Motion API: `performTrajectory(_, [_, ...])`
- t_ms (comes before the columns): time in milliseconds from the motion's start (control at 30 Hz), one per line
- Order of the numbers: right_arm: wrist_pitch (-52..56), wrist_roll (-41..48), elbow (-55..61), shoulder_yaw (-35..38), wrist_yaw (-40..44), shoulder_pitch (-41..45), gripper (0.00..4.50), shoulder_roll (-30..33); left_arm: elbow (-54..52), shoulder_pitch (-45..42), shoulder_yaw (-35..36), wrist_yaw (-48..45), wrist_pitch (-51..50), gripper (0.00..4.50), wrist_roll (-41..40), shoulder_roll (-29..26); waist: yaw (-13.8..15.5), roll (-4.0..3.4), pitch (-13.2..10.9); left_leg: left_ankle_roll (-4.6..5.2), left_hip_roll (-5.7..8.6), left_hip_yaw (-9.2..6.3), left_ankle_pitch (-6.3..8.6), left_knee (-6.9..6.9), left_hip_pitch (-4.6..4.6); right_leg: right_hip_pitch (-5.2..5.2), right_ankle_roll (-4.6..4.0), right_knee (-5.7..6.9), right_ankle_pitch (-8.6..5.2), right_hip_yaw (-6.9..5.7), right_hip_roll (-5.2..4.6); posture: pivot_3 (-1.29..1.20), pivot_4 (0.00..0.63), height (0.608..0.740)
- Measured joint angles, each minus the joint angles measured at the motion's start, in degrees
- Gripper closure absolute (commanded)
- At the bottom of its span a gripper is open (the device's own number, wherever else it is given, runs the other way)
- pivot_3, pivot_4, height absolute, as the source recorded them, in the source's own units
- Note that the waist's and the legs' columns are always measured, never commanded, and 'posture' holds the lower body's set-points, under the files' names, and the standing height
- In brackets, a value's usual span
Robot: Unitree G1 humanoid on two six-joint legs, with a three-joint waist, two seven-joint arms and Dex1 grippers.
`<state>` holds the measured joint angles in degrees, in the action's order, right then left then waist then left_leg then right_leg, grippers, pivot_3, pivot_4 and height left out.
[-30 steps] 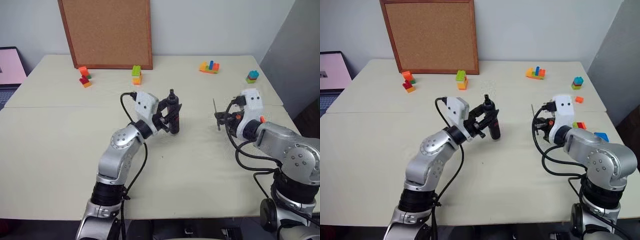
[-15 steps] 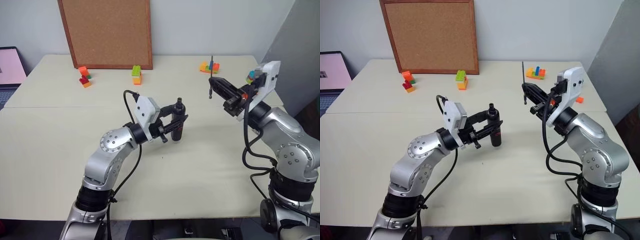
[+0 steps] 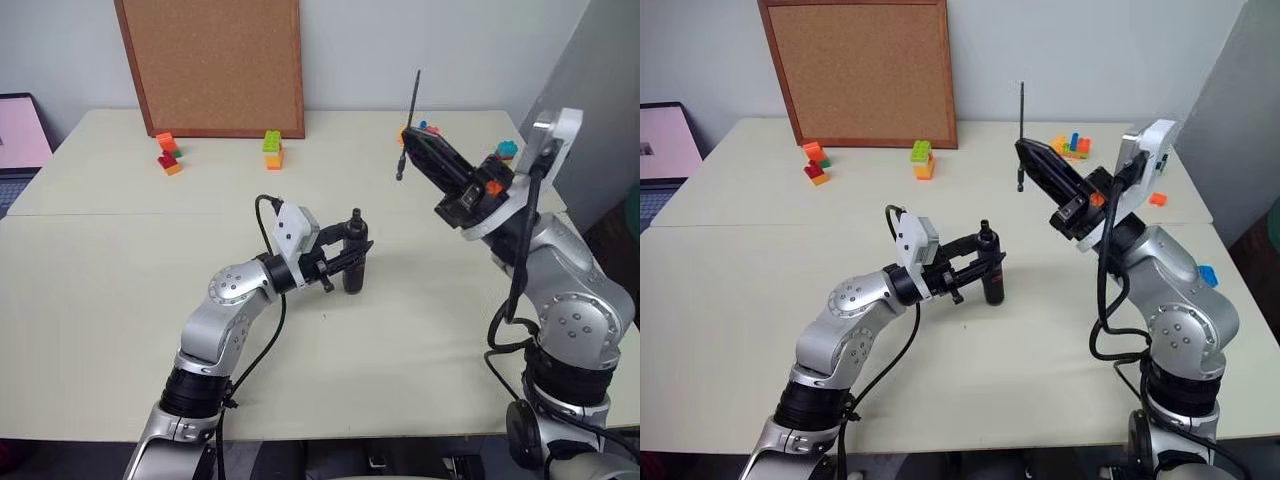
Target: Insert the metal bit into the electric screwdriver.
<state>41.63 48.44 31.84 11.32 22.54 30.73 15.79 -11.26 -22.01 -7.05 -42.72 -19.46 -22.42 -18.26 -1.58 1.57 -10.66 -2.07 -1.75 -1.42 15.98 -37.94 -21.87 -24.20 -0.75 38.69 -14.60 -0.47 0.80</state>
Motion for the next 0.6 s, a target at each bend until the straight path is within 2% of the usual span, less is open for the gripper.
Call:
performTrajectory(467, [-7.7, -2.6, -4.7, -7.8, 5.4, 0.0, 4.5, -1.2, -0.4, 1.2, -1.5, -1.7, 4.6, 2.83, 2.6, -1.1, 0.0, 0.0, 0.0, 0.0, 0.0, 0.0, 0.0, -0.01, 0.08, 0.02, 0.0, 0.07, 0.0, 0.0, 0.0, 0.0, 0.15, 0.74])
performTrajectory(600, [-10.2, -4.4, -5.1, -10.2, 7.5, -2.7, 4.5, -1.6, -0.4, 1.2, -1.6, -1.7, 4.8, 2.83, 2.8, -1.1, 0.0, 0.0, 0.0, 0.0, 0.0, 0.0, 0.0, -0.02, 0.07, 0.02, 0.0, 0.07, 0.0, 0.0, 0.0, 0.0, 0.15, 0.74])
